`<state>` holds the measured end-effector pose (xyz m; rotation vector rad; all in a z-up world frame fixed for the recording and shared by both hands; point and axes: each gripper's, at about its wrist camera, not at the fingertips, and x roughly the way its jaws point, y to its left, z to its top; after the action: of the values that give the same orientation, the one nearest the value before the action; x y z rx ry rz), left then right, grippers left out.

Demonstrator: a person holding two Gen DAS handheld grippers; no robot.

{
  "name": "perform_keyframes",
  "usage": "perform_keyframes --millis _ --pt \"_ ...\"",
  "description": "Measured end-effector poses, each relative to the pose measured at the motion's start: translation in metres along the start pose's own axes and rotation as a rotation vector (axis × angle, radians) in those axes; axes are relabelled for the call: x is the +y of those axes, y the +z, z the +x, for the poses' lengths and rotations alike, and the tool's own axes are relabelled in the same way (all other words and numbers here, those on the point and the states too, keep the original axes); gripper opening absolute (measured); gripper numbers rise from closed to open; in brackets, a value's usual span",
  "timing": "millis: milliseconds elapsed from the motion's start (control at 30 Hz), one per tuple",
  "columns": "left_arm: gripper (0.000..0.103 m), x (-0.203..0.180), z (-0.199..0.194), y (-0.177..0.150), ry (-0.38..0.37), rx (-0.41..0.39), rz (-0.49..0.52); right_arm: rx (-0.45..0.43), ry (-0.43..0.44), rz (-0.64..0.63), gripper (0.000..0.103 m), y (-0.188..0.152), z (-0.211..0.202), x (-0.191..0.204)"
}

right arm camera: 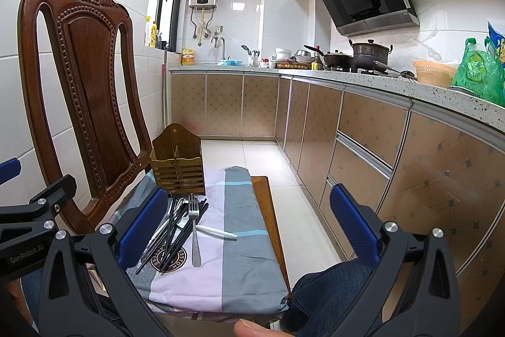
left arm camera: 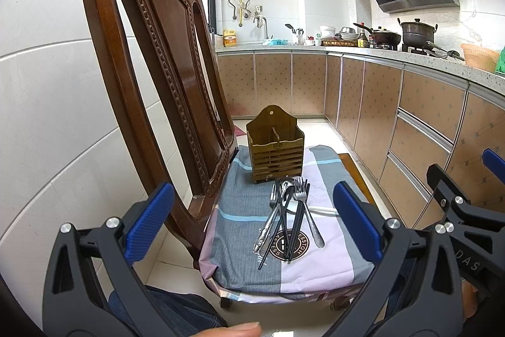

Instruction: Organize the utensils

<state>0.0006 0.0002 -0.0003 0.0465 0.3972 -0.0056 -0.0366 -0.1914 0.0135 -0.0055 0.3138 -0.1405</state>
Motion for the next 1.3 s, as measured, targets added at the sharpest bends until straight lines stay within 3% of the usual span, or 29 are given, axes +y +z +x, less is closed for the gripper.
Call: perform_keyframes --millis 1300 --pt "0.1 0.0044 -0.0002 0.0 0.001 -0.001 0.001 -0.001 0.005 -0.004 0.1 0.0004 -0.0005 0.0061"
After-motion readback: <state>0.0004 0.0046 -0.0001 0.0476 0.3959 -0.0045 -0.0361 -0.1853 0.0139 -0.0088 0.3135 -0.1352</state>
